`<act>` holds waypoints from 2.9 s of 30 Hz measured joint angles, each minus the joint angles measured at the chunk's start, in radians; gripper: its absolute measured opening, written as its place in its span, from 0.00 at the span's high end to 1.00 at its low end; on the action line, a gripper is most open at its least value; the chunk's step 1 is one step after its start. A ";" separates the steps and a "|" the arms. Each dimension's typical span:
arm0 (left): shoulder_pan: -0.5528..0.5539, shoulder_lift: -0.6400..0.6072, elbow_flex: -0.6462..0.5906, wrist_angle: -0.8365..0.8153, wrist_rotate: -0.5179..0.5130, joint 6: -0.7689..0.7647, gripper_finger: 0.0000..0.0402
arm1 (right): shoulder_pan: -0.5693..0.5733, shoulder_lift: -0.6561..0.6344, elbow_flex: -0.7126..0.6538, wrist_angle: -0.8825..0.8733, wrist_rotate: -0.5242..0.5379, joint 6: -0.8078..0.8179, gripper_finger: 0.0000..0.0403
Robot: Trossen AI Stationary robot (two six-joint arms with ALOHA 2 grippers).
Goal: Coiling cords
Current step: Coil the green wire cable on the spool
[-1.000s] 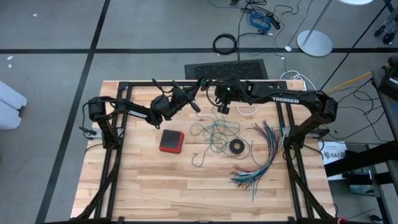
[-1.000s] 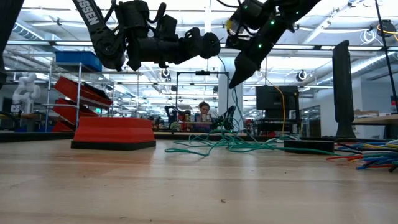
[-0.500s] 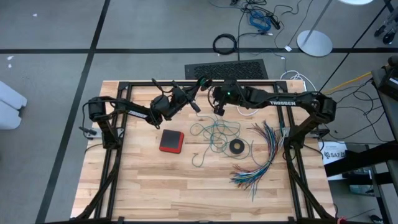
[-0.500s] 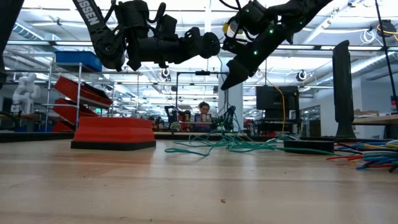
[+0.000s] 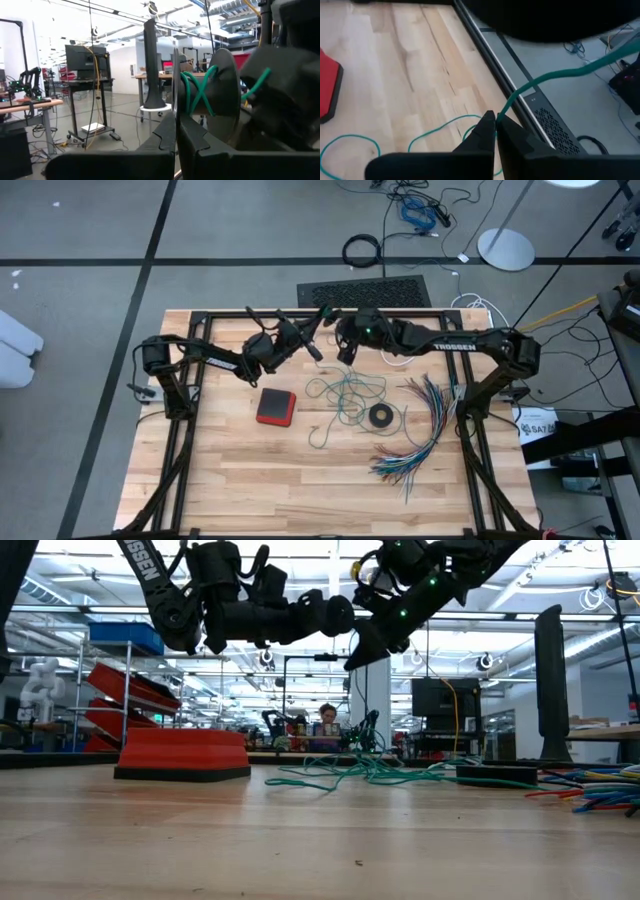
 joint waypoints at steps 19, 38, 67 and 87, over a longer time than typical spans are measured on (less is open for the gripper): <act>-0.008 0.000 0.000 -0.029 0.005 0.026 1.00 | -0.008 0.068 0.110 -0.098 -0.056 0.049 1.00; -0.014 0.000 0.000 -0.016 0.058 -0.009 1.00 | -0.116 0.003 0.113 -0.243 -0.033 0.047 1.00; -0.024 0.000 0.000 0.046 0.060 -0.036 1.00 | -0.175 0.011 0.111 -0.212 -0.166 0.057 1.00; -0.025 -0.001 0.004 0.047 -0.008 0.012 1.00 | -0.108 0.093 0.109 -0.050 -0.234 0.156 1.00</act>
